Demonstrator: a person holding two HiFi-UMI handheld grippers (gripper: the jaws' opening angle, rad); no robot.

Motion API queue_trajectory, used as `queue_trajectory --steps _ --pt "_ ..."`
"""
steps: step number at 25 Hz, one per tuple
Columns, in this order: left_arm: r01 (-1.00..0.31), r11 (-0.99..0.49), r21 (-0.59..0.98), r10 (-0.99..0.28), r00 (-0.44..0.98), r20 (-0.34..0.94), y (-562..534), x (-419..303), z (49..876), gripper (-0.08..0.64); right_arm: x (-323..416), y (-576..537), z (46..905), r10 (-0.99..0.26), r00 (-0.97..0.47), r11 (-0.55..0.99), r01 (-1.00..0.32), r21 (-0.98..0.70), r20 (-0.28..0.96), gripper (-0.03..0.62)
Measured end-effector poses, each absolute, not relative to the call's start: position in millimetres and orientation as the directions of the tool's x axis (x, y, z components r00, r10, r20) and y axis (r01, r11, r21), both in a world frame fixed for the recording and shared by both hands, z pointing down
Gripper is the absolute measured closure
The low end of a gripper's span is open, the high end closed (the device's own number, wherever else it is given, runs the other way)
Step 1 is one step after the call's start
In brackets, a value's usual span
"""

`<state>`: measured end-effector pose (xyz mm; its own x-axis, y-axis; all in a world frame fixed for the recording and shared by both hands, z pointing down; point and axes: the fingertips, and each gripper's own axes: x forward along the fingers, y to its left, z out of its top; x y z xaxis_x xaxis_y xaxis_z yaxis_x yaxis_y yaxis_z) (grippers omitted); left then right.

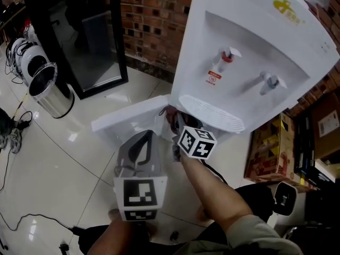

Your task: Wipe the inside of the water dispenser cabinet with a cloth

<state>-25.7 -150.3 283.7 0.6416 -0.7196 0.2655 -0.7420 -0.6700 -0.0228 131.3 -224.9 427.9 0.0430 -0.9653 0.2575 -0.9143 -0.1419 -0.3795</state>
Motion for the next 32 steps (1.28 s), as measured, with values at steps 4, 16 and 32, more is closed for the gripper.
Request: queue_trajectory --steps 4,16,32 --pt "-0.740 -0.673 -0.024 -0.722 0.648 0.243 -148 -23 275 0.560 131 -221 433 -0.955 0.029 -0.140 -0.920 -0.365 0.294 0.494" --pt "-0.742 -0.670 -0.015 -0.723 0.647 0.242 -149 -29 274 0.560 117 -229 445 -0.942 0.039 -0.158 -0.927 -0.340 0.332 0.491" --pt "-0.643 -0.765 -0.030 -0.631 0.740 0.234 -111 24 272 0.560 237 -115 426 -0.896 0.329 -0.420 -0.849 -0.322 0.299 0.492"
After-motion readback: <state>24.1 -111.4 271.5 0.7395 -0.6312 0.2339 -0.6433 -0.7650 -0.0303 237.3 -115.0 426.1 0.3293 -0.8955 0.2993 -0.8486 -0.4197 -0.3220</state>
